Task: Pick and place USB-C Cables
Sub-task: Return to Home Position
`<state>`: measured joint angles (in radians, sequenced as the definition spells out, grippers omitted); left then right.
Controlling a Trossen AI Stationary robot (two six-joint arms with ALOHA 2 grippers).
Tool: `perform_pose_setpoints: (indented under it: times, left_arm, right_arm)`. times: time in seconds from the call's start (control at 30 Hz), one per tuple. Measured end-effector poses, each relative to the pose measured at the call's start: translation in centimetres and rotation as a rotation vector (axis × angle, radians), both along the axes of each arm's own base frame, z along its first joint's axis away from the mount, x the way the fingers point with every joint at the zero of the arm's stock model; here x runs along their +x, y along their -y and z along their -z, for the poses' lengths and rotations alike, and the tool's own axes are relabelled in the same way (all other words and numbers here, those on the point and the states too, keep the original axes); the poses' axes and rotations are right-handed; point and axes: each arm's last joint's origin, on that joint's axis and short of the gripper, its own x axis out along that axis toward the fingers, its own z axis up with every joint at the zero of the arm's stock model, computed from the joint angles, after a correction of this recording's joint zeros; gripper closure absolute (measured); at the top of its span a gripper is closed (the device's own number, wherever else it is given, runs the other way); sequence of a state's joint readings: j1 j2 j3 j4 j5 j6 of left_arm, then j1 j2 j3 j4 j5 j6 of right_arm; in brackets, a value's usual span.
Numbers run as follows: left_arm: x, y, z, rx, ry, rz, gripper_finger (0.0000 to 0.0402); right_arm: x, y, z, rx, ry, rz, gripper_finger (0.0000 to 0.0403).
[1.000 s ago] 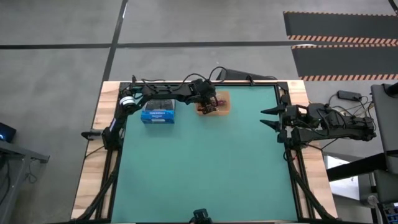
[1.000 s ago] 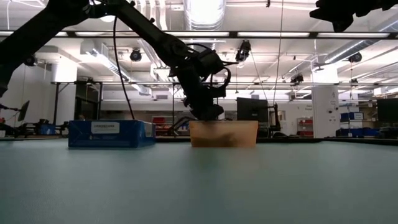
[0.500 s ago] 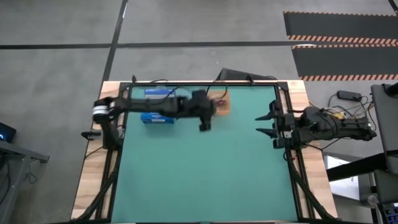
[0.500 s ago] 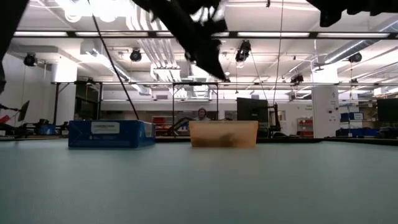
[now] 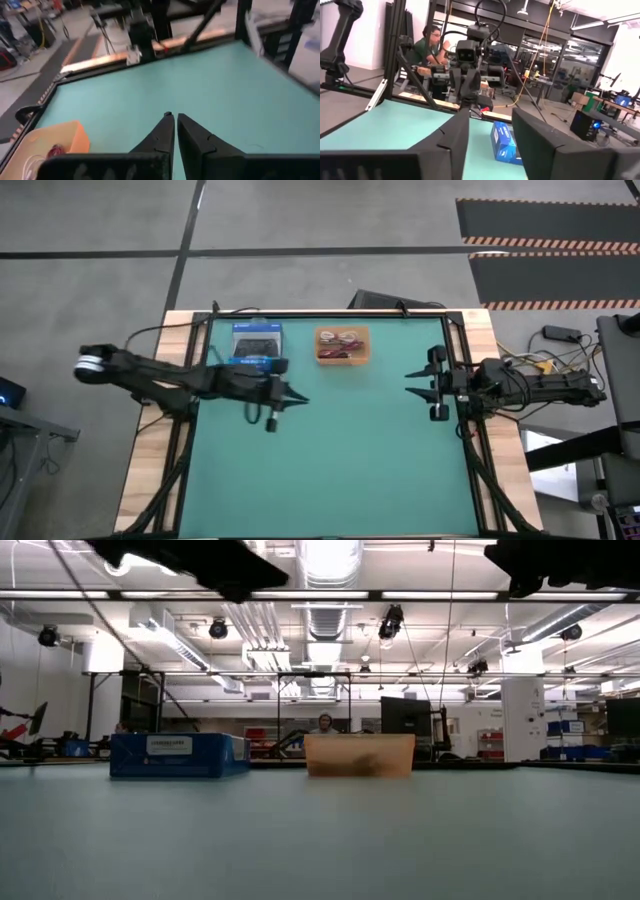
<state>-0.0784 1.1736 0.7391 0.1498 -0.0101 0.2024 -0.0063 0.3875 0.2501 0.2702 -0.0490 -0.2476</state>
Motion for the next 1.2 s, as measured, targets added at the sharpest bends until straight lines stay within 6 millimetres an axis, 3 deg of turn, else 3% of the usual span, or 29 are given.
perform_pose_setpoints:
  times: [0.17,0.37,0.7,0.97,1.2]
  left_arm:
    - [-4.3,-0.3,0.9,-0.031,0.098,-0.006,0.0399]
    - [-8.1,-0.9,1.5,-0.082,0.19,-0.04,0.04]
    - [-12.3,-1.4,3.5,-0.12,0.301,-0.067,0.04]
    - [-14.1,-1.7,5.3,-0.189,0.349,-0.105,0.04]
    - [-15.5,-1.8,5.6,-0.21,0.358,-0.143,0.04]
  right_arm:
    - [0.0,0.0,0.0,-0.01,0.0,0.001,0.0325]
    - [0.0,0.0,0.1,-0.044,-0.005,0.003,0.0389]
    - [0.1,0.0,0.7,-0.065,-0.021,0.003,0.0394]
    - [0.1,0.2,1.4,-0.092,-0.036,0.017,0.0394]
    - [-0.7,0.3,1.0,-0.103,0.02,0.032,0.0394]
